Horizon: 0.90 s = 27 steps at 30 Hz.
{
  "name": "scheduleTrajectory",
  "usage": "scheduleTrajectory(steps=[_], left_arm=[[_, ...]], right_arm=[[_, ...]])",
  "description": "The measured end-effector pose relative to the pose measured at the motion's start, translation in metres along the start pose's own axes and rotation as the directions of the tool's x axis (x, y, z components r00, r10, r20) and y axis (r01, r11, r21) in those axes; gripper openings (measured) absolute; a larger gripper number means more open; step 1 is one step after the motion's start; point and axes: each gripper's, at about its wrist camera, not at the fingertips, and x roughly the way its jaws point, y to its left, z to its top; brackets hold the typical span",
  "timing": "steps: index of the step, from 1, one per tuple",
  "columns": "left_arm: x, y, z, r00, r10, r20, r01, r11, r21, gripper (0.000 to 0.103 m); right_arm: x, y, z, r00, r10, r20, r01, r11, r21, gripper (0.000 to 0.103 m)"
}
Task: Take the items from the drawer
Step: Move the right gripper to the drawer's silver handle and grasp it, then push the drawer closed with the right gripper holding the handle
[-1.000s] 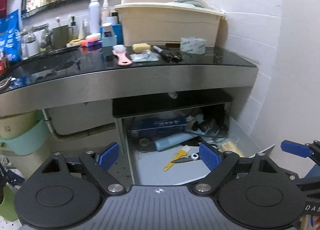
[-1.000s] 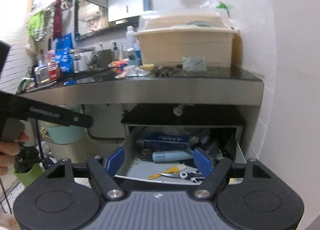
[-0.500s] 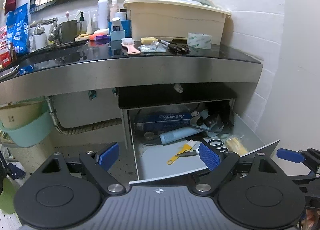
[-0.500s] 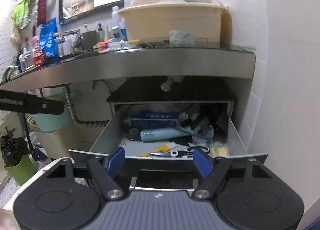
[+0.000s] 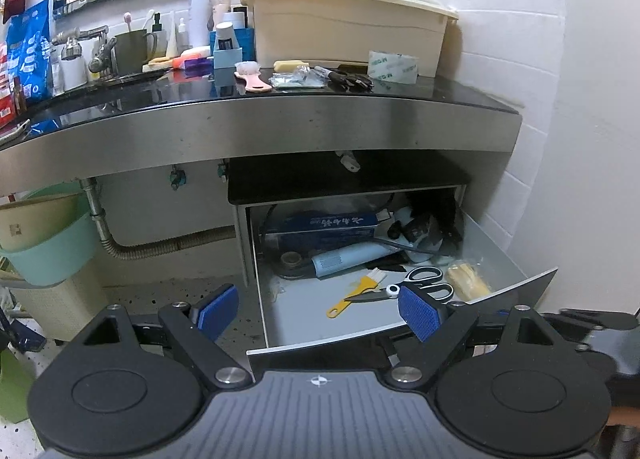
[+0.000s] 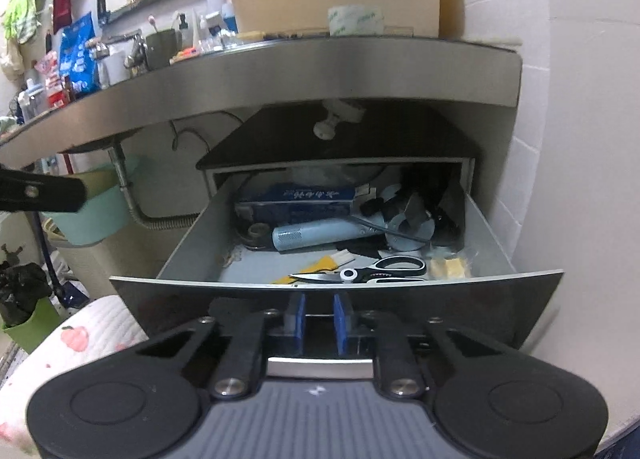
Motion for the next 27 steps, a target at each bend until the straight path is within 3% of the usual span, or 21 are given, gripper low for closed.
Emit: scheduleTrajectory(steps=[7,13,27], left_arm=[[-0.001,0.006,0.003,1.000,0.023,0.016,-0.023,1.000,-0.006,0.087],[0.006,0.009,0.006,1.000,-0.011,-0.012,0.011,1.000,-0.016,0.086],[0.003,0.012,0.006,1.000,0.001,0.008,-0.001,1.000,-0.012,0.086]], right_arm=[[0.037,0.002,-0.007,0.997,-0.015,-0.076,0.015,1.000,-0.006,0.010],[0.068,0.004,-0.013,0.990,-0.029,-0.141,0.027,1.000,-0.012,0.007],[0.090,0.003,-0.014,0.979,-0.018,-0.203,0.025,0.999,0.031,0.006]])
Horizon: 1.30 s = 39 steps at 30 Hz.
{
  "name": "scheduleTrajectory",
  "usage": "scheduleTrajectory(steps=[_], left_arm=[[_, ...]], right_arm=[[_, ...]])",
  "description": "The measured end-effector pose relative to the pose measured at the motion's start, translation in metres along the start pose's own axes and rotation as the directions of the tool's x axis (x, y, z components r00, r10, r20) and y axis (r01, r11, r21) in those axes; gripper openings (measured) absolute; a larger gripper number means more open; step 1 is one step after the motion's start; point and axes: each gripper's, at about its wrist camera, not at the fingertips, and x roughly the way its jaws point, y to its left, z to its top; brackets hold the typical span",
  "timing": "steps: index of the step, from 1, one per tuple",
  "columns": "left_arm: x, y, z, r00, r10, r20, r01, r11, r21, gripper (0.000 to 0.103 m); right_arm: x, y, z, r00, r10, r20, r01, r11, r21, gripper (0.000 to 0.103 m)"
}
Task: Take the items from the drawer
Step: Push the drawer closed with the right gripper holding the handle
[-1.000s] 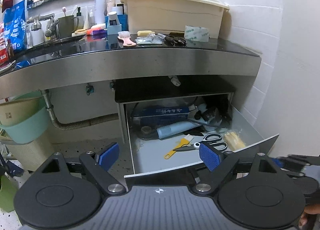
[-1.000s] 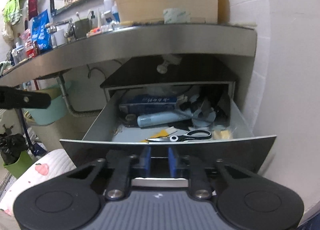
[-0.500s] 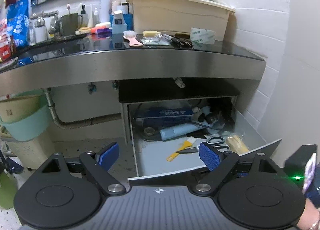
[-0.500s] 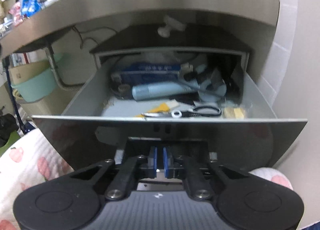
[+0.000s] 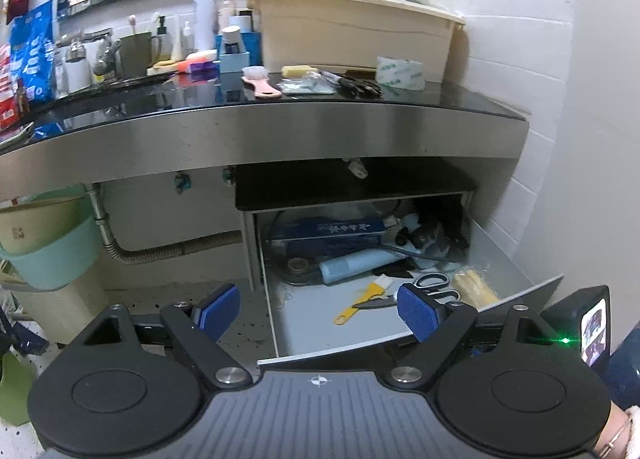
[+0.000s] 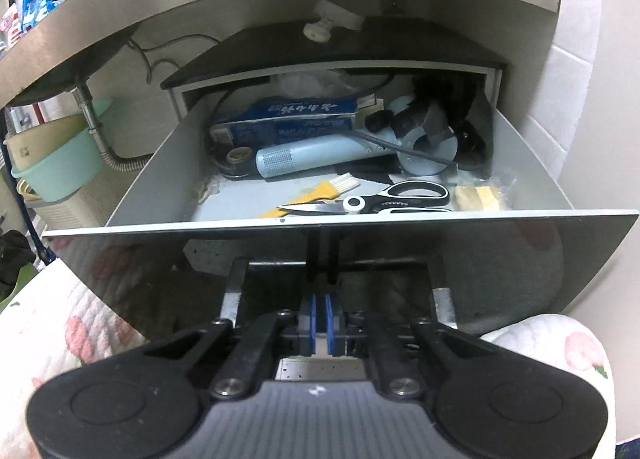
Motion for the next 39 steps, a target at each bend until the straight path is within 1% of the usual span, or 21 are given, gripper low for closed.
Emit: scheduleTrajectory(steps=[5,13,25,32,39], left_arm=[[0.001,0.009,0.003,1.000,-0.021,-0.016,0.020,0.998,-0.060,0.086],[0.003,0.008,0.003,1.000,0.005,0.001,-0.005,1.000,-0.029,0.086],[0.008,0.003,0.001,1.000,-0.002,-0.023,0.002,1.000,-0.016,0.086],[0.006,0.004,0.003,1.000,0.008,-0.020,-0.008,1.000,-0.013,0.086],[0.013,0.010,0.004,0.999,0.023,-0.040,-0.024,0.999,-0.030,0.086]], right_arm=[[0.004,0.000,0.002,1.000,0.002,-0.005,-0.002,1.000,0.002,0.006],[0.008,0.000,0.004,1.000,0.002,-0.009,-0.002,1.000,0.003,0.005],[0.016,0.000,0.009,1.000,0.002,-0.014,-0.002,1.000,0.004,0.005],[0.032,0.002,0.022,1.000,-0.004,0.010,0.004,1.000,-0.015,0.005],[0.047,0.001,0.037,1.000,-0.003,0.021,0.003,1.000,-0.024,0.005]])
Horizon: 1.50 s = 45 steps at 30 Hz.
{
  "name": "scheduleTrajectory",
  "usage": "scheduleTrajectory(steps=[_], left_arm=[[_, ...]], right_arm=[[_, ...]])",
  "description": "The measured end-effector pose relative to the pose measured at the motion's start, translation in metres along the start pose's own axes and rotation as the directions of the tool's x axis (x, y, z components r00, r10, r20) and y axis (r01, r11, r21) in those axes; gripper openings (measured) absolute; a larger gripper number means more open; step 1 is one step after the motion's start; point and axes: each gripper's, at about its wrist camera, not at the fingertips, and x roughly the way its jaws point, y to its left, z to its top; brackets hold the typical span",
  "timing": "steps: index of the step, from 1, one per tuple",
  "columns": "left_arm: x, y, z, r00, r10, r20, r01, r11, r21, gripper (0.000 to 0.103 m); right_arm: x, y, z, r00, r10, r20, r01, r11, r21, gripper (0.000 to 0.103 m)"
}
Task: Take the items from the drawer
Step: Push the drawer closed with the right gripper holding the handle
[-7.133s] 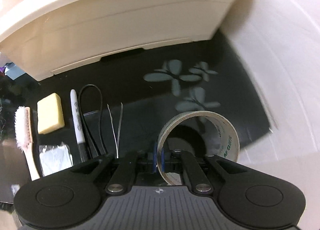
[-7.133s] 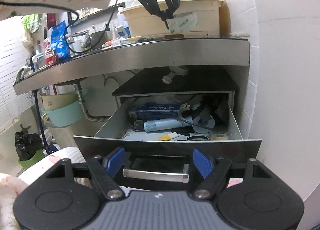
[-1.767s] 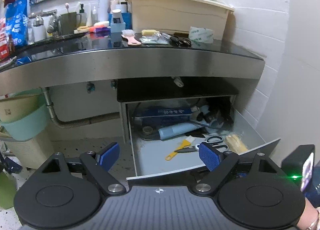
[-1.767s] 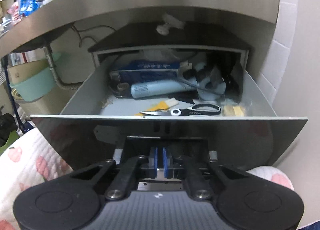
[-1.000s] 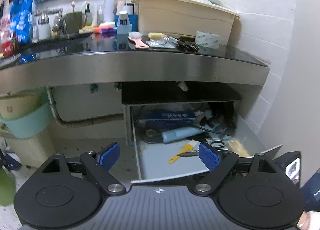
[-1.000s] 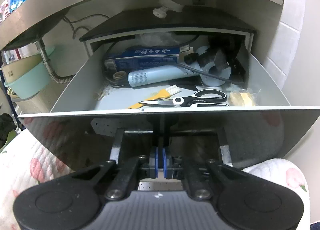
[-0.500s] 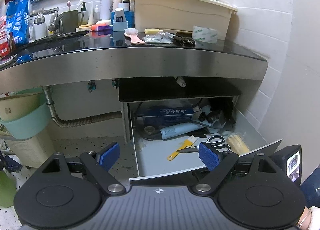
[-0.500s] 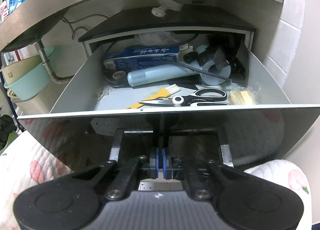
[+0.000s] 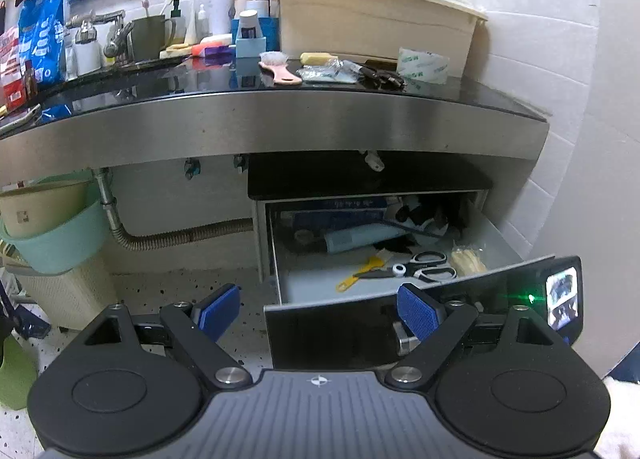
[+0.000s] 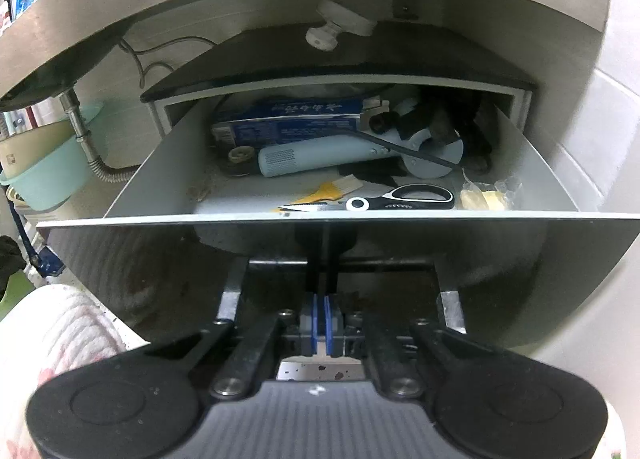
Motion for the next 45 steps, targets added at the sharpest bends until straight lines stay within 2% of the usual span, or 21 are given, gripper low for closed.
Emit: scheduleTrajectory(steps=[32,45], left_arm=[[-0.001,0.000,0.005,1.000,-0.004,0.005,0.004,1.000,0.018,0.087],[0.000,0.002,0.004,1.000,-0.001,0.001,0.001,1.000,0.009,0.087]], right_arm=[[0.070,-0.002,0.066,0.998,-0.017,0.055,0.019,0.999,-0.035,0.004],[0.087,-0.001,0.081,0.998,-0.026,0.063,0.028,0.999,-0.032,0.004]])
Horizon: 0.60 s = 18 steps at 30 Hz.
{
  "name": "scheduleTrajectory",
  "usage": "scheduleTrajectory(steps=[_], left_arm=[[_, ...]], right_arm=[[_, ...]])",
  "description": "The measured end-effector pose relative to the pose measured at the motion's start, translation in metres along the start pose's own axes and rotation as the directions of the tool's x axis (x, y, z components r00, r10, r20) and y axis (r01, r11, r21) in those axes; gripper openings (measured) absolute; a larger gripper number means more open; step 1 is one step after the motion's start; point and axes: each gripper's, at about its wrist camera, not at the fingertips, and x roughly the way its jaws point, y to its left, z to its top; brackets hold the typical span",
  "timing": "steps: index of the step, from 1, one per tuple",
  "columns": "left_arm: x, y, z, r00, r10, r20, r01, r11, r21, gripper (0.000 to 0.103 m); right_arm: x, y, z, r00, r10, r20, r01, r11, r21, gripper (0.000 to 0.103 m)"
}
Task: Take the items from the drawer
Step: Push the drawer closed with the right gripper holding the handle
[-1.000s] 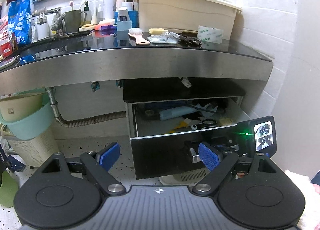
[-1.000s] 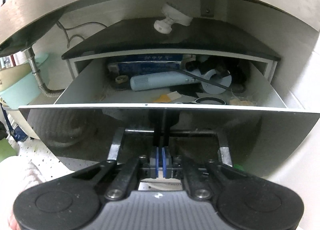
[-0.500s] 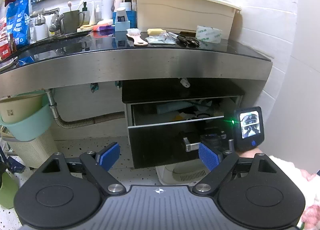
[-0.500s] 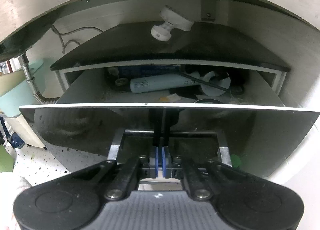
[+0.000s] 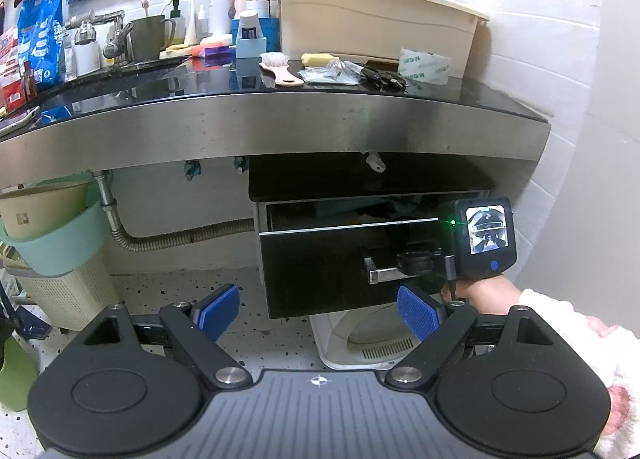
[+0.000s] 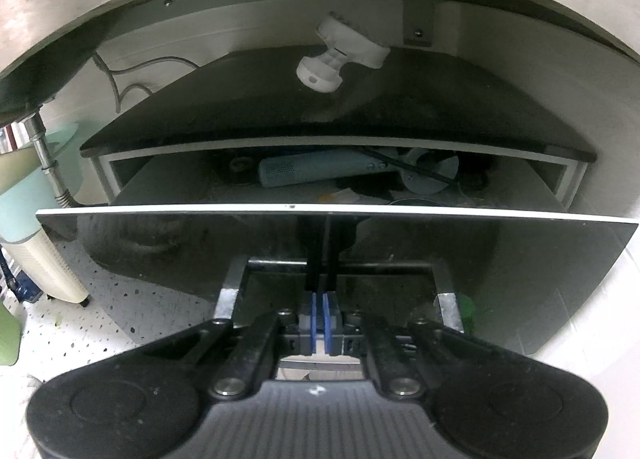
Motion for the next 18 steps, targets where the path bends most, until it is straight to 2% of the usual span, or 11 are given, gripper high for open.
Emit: scheduleTrajectory(steps=[18], left_arm=[[0.002,-0.001,-0.002,1.000,-0.002,-0.016,0.002,1.000,-0.001,0.087]], right_arm=[[0.011,-0.003,0.010,1.000,-0.009,0.015,0.009,1.000,-0.005,0.003]])
